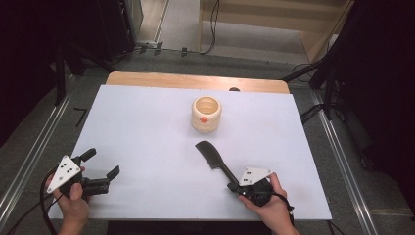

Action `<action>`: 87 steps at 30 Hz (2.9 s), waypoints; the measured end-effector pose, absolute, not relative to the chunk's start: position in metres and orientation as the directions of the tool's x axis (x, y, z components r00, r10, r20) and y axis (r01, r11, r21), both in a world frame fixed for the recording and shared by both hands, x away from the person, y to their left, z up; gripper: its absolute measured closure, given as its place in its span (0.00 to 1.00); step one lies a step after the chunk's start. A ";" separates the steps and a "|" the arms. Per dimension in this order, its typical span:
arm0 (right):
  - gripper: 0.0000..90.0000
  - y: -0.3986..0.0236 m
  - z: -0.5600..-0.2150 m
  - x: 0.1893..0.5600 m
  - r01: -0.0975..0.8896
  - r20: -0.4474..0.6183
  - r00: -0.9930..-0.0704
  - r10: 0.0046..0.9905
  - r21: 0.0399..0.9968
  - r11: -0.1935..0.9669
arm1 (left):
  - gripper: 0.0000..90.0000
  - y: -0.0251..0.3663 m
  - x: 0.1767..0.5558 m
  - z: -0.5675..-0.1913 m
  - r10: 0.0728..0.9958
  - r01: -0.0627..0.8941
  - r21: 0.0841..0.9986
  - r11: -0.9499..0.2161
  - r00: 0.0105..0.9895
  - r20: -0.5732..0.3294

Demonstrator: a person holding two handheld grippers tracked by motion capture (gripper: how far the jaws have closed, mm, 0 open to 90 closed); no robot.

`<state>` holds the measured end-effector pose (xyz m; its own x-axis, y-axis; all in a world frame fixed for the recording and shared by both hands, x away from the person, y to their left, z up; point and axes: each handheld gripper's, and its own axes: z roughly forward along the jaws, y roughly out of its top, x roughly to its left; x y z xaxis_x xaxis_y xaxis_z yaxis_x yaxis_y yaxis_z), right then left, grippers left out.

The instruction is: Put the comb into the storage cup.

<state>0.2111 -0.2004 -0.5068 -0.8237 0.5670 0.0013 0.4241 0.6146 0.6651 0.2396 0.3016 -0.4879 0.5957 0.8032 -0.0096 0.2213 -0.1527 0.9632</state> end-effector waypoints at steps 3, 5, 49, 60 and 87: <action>0.98 -0.205 -0.507 0.213 0.431 -0.002 -0.815 0.579 0.665 0.610 | 0.00 0.302 0.240 -0.488 0.803 0.221 0.963 -0.153 0.596 -0.009; 0.98 -0.207 -0.507 0.214 0.438 -0.001 -0.811 0.584 0.661 0.609 | 0.00 0.302 0.240 -0.488 0.803 0.222 0.963 -0.152 0.596 -0.011; 0.71 -0.173 -0.487 0.280 0.534 -0.028 -0.804 0.593 0.404 0.743 | 0.00 0.301 0.240 -0.489 0.806 0.222 0.963 -0.154 0.592 -0.008; 0.78 -0.175 -0.490 0.279 0.527 -0.013 -0.809 0.588 0.428 0.734 | 0.00 0.301 0.240 -0.488 0.803 0.222 0.962 -0.159 0.596 -0.005; 0.78 -0.200 -0.478 0.269 0.471 -0.006 -0.772 0.636 0.667 0.577 | 0.00 0.293 0.240 -0.478 0.798 0.217 0.965 -0.149 0.602 -0.012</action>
